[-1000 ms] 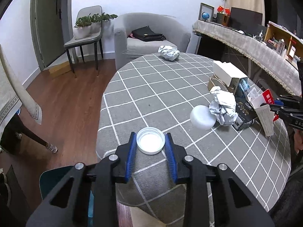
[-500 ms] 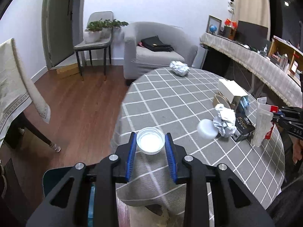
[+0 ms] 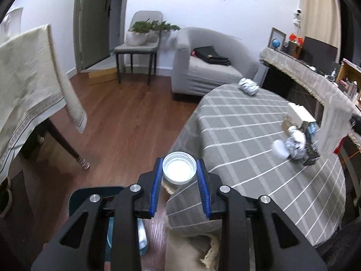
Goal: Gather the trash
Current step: 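Carry the lid to the teal bin and open the left tool to drop it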
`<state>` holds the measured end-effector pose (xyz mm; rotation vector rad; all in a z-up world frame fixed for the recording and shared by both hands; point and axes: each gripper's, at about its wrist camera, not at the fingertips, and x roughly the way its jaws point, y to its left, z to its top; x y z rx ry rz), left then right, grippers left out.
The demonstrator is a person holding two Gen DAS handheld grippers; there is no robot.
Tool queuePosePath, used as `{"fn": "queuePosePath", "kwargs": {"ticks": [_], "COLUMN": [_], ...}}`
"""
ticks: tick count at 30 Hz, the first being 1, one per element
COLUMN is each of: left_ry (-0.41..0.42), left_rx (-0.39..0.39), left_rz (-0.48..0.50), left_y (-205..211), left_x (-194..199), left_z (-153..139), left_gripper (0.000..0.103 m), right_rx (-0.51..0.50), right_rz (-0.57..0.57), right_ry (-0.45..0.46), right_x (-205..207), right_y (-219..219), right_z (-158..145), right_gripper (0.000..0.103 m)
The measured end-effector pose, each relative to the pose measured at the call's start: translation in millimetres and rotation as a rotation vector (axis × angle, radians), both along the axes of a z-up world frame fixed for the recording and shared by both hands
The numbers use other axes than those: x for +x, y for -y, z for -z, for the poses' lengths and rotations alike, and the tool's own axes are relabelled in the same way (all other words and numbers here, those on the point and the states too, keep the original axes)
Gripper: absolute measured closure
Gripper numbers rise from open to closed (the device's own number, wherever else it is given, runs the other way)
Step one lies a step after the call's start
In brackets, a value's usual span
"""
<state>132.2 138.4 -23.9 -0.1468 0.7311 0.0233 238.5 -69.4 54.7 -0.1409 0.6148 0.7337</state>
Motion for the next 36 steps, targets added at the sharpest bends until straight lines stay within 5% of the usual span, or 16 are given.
{"fn": "queuePosePath", "kwargs": {"ticks": [13,36], "left_ry": [-0.120,-0.422], "left_rx": [-0.017,-0.035], "left_rz": [-0.112,-0.210], "left_y": [-55,-144], "left_x": [-12,-27], "left_z": [33,139], "left_gripper": [0.070,0.070], "right_rx": [0.016,-0.019], "right_rz": [-0.109,-0.256], "right_ry": [-0.052,-0.184], "right_x": [-2,-2], "right_y": [-90,-237], "right_z": [4,44], "right_gripper": [0.101,0.101]}}
